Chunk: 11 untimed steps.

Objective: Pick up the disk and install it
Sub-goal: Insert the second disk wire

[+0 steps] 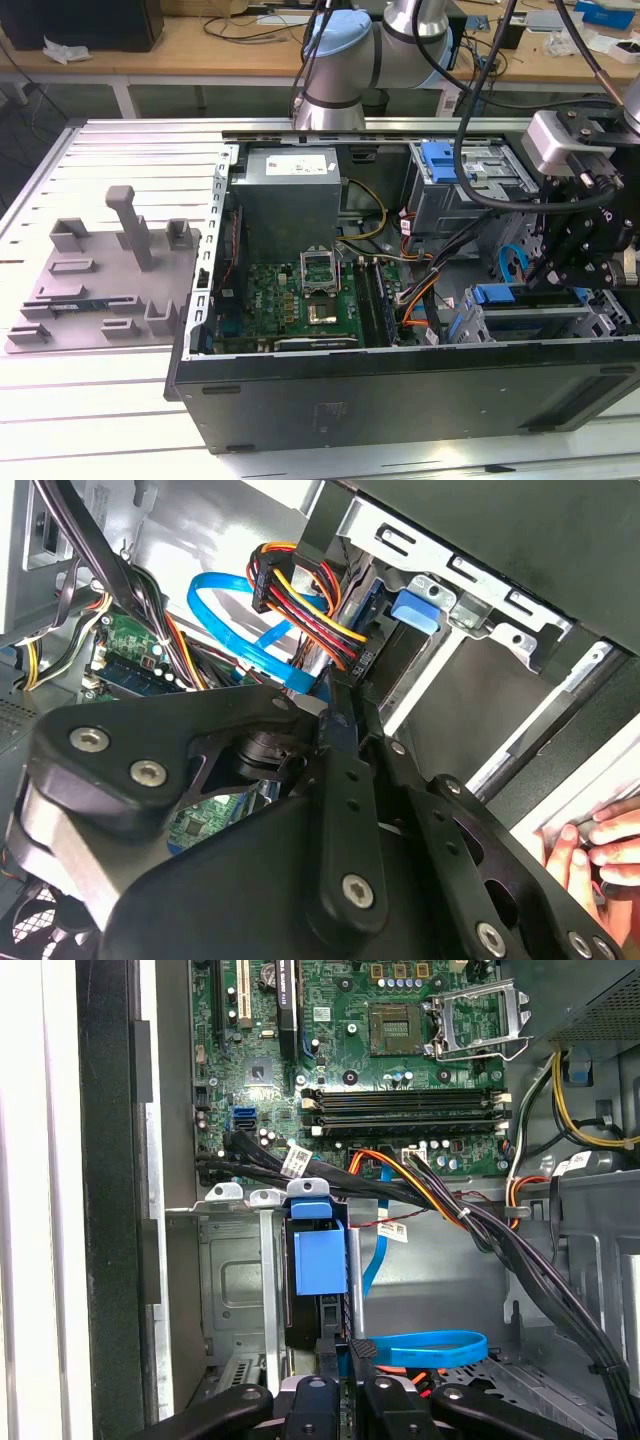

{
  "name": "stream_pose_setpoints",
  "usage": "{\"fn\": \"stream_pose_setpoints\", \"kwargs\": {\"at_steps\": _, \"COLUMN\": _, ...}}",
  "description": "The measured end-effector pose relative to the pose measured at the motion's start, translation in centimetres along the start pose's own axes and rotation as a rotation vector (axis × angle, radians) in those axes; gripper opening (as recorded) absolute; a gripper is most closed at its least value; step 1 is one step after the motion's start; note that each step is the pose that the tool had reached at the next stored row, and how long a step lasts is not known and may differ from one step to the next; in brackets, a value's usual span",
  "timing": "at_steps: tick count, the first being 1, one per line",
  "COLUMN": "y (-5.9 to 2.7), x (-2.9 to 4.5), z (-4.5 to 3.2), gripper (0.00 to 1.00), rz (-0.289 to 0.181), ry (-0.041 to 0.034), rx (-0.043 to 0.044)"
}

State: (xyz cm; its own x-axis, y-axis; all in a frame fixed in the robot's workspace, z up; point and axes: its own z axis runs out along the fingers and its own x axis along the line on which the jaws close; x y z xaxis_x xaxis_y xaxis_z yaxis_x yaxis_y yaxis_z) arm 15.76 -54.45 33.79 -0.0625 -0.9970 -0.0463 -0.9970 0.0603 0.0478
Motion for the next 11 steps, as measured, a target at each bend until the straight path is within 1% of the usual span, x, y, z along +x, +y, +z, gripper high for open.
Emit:
{"fn": "stream_pose_setpoints", "kwargs": {"at_steps": 8, "y": 0.00, "x": 0.00, "z": 0.01, "gripper": 0.16, "rz": 0.000, "ry": 0.0000, "rx": 0.0000}}
{"fn": "stream_pose_setpoints", "kwargs": {"at_steps": 9, "y": 0.00, "x": 0.00, "z": 0.06, "gripper": 0.17, "rz": 0.000, "ry": -0.0014, "rx": -0.0002}}
{"fn": "stream_pose_setpoints", "kwargs": {"at_steps": 11, "y": 0.00, "x": 0.00, "z": 0.05, "gripper": 0.29, "rz": 0.000, "ry": -0.0009, "rx": -0.0001}}
